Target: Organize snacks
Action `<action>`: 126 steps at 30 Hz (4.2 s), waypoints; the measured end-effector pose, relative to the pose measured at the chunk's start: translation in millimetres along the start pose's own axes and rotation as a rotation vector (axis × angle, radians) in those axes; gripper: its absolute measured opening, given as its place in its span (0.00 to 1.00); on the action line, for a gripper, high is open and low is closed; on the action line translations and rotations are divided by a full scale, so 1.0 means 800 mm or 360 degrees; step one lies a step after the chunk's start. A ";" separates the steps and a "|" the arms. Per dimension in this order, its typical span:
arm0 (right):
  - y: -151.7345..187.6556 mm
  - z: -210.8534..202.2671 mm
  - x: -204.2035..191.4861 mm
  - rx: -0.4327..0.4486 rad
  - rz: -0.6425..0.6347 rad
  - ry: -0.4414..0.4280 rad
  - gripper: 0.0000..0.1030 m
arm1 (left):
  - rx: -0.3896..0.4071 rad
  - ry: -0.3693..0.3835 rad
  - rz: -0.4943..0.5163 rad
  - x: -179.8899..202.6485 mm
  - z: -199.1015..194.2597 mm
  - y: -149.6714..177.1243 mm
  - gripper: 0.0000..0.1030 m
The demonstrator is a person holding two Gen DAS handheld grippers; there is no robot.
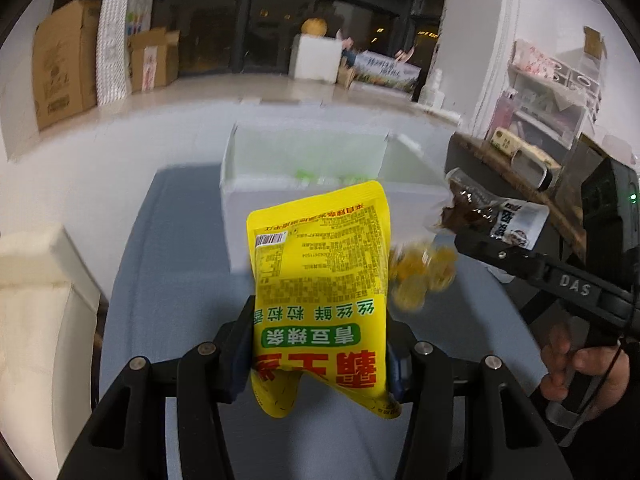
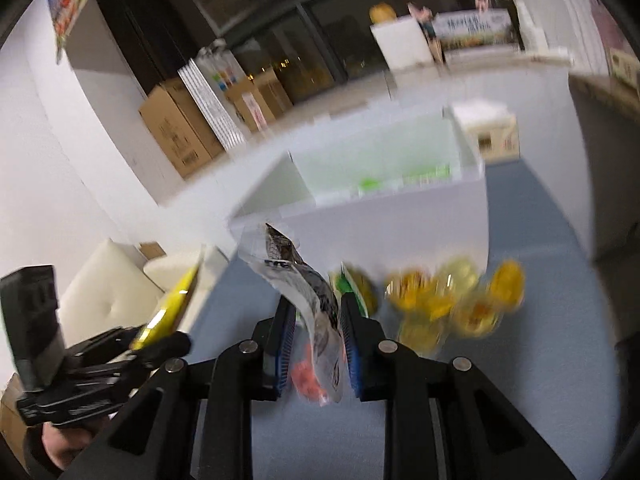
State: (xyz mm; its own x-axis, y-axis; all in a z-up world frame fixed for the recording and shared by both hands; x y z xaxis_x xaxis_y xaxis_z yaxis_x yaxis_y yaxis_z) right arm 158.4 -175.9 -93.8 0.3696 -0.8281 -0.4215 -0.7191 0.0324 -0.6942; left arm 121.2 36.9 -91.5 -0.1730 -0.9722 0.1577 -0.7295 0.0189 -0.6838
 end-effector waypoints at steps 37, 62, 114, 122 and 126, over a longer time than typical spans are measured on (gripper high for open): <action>-0.104 0.002 0.067 0.0093 0.0021 0.0203 1.00 | -0.0024 -0.0138 -0.0025 -0.016 0.089 -0.123 1.00; 0.002 0.153 0.002 -0.0325 -0.0248 0.0196 1.00 | -0.0142 -0.0095 -0.0244 -0.032 0.009 0.077 1.00; 0.067 -0.010 0.057 -0.0091 0.0059 0.0093 0.29 | -0.0241 -0.0049 -0.0194 -0.009 0.129 0.005 0.50; 0.003 -0.008 0.028 0.0038 -0.0062 0.0093 0.29 | 0.0019 0.0022 -0.0117 -0.004 0.042 -0.057 0.50; -0.061 0.005 0.022 0.0109 -0.0092 0.0118 0.29 | 0.0091 0.0044 -0.0079 0.006 0.044 -0.115 0.50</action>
State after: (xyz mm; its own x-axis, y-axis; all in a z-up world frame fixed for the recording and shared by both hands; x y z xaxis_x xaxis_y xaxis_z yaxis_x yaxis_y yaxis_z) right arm 202.5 -189.7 -69.9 0.3633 -0.8686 -0.3370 -0.6549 0.0192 -0.7555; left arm 210.7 22.4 -53.4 -0.1562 -0.9649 0.2113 -0.6989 -0.0432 -0.7139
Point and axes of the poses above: each gripper's, at about its wrist camera, not at the fingertips, and z roughly the way its jaws point, x to its right, y to its underside, the point moved 3 cm from there along z, roughly the way its jaws point, and after that the axes turned 4 degrees about -x, right-handed, at the moved point
